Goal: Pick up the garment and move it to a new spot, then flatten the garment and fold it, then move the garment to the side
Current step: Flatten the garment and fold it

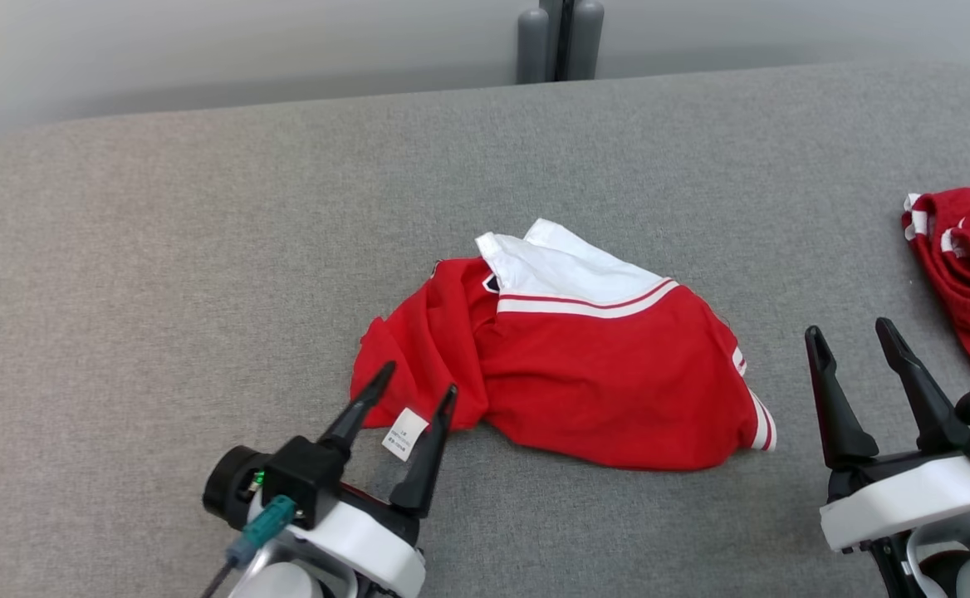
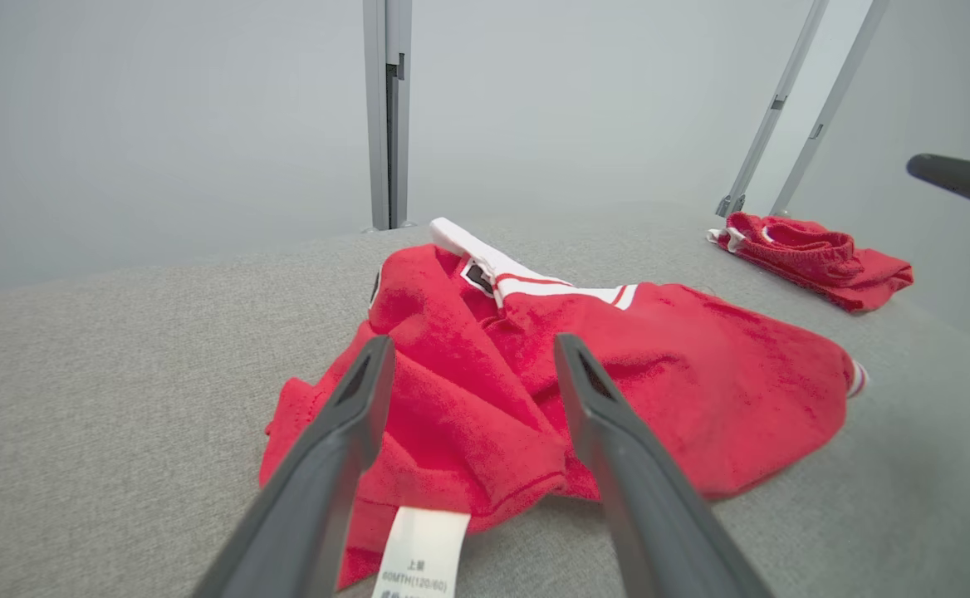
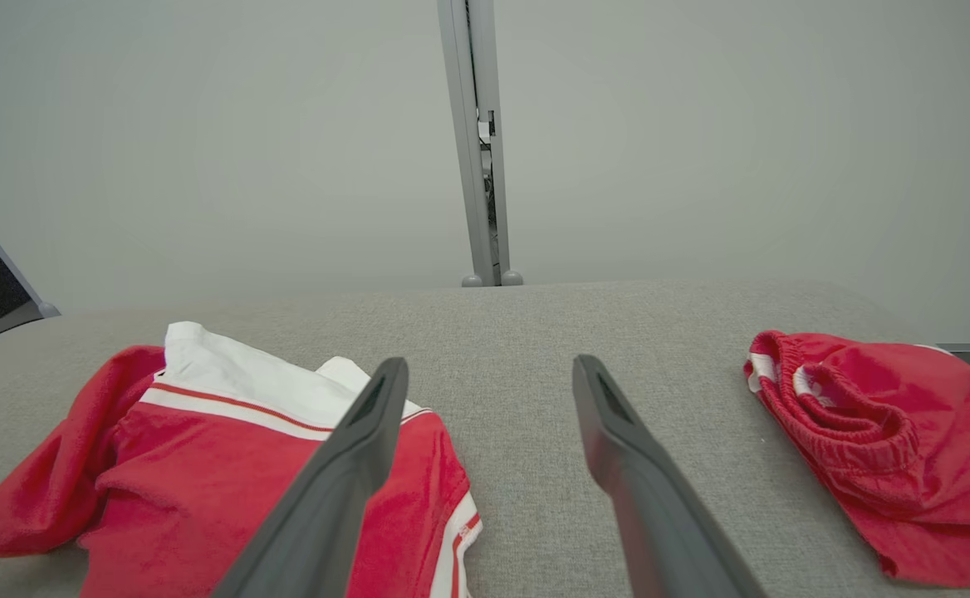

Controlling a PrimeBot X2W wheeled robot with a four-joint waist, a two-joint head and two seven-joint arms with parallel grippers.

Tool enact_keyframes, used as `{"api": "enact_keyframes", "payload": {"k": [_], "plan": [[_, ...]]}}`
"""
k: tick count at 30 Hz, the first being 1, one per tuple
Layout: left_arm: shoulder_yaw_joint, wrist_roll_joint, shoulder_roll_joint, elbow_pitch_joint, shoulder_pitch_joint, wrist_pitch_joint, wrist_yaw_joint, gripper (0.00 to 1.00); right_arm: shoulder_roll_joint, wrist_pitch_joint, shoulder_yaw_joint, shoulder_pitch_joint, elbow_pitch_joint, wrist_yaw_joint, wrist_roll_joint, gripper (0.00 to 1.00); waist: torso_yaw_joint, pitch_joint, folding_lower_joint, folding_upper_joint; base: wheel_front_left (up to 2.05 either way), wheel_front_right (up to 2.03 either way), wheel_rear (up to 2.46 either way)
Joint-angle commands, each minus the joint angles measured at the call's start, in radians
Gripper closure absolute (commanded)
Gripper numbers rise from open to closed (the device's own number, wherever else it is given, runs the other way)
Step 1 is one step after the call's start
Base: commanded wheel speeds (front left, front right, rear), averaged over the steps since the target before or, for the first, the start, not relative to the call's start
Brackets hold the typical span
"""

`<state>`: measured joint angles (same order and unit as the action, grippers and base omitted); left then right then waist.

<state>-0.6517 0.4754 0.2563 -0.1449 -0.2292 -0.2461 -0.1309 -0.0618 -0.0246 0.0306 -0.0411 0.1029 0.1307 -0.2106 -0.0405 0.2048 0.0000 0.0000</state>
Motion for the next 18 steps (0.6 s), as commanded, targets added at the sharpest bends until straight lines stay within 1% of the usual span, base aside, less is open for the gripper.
{"api": "enact_keyframes", "payload": {"k": [1, 5, 11, 18], "plan": [[0.015, 0.004, 0.007, 0.01, 0.01, -0.004, -0.006, 0.0, -0.007, -0.003, 0.003, 0.011, 0.003, 0.0, 0.004, 0.0, 0.006, -0.012, 0.0, 0.0, 0.0, 0.0, 0.0], [0.062, 0.016, 0.027, 0.036, 0.028, -0.011, -0.037, 0.0, -0.013, -0.011, 0.003, 0.024, 0.009, 0.0, 0.013, 0.0, 0.016, -0.034, 0.0, 0.0, 0.0, 0.0, 0.0], [0.159, 0.045, 0.057, 0.053, 0.049, -0.016, -0.081, 0.0, -0.02, -0.024, -0.004, 0.037, 0.022, 0.0, 0.023, 0.0, 0.032, -0.057, 0.0, 0.0, 0.0, 0.0, 0.0], [0.279, 0.095, 0.093, 0.042, 0.098, -0.019, -0.1, 0.0, -0.025, -0.033, -0.006, 0.05, 0.024, 0.0, 0.03, 0.0, 0.046, -0.075, 0.0, 0.0, 0.0, 0.0, 0.0]]}}
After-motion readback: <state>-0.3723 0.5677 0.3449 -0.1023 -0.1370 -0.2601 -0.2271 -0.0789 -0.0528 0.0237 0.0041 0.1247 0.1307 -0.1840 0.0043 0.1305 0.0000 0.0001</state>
